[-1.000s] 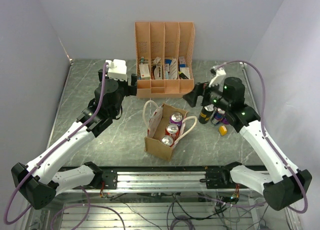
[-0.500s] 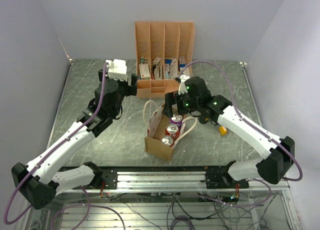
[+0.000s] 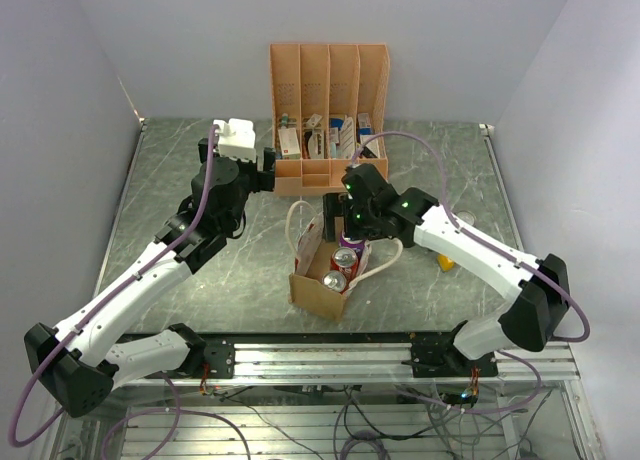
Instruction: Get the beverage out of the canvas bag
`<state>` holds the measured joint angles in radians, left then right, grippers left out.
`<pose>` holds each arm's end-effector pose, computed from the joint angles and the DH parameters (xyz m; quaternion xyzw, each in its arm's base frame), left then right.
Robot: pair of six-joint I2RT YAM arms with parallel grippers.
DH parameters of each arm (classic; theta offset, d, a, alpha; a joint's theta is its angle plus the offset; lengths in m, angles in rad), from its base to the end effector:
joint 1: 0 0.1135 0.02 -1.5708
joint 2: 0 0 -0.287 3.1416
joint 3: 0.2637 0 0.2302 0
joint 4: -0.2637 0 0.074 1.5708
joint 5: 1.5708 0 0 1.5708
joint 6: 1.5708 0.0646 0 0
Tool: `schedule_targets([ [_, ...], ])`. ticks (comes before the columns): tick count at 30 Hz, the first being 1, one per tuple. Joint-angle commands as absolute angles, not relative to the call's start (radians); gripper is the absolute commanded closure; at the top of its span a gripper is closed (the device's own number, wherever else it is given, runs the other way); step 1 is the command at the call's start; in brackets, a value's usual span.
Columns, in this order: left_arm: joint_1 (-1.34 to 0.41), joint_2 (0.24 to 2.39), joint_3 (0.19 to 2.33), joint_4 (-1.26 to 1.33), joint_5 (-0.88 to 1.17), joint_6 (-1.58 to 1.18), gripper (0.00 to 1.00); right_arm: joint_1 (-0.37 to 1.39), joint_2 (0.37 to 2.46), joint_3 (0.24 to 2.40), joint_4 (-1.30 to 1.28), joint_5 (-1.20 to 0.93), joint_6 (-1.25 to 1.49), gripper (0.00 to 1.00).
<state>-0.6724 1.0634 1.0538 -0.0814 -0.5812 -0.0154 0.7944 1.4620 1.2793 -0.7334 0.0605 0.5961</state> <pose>0.2027 -0.1160 0.4106 0.0454 0.7321 -0.0186 0.6795 0.2148 0.2132 0.3076 -0.0840 0.9428 0.1839 0.2651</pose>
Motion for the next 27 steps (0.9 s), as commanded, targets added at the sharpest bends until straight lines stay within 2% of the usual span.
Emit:
schedule_targets([
  [1, -0.680, 1.060, 1.089, -0.071, -0.584, -0.017, 0.05, 0.801, 1.462, 1.278, -0.826, 0.256, 0.794, 0.00],
  [16, -0.680, 1.078, 1.091, -0.072, -0.575, -0.021, 0.05, 0.801, 1.614, 1.315, -0.960, 0.371, 1.071, 0.00],
  [27, -0.681, 1.077, 1.089, -0.071, -0.579, -0.019, 0.05, 0.801, 1.796, 1.420, -1.003, 0.395, 1.116, 0.00],
])
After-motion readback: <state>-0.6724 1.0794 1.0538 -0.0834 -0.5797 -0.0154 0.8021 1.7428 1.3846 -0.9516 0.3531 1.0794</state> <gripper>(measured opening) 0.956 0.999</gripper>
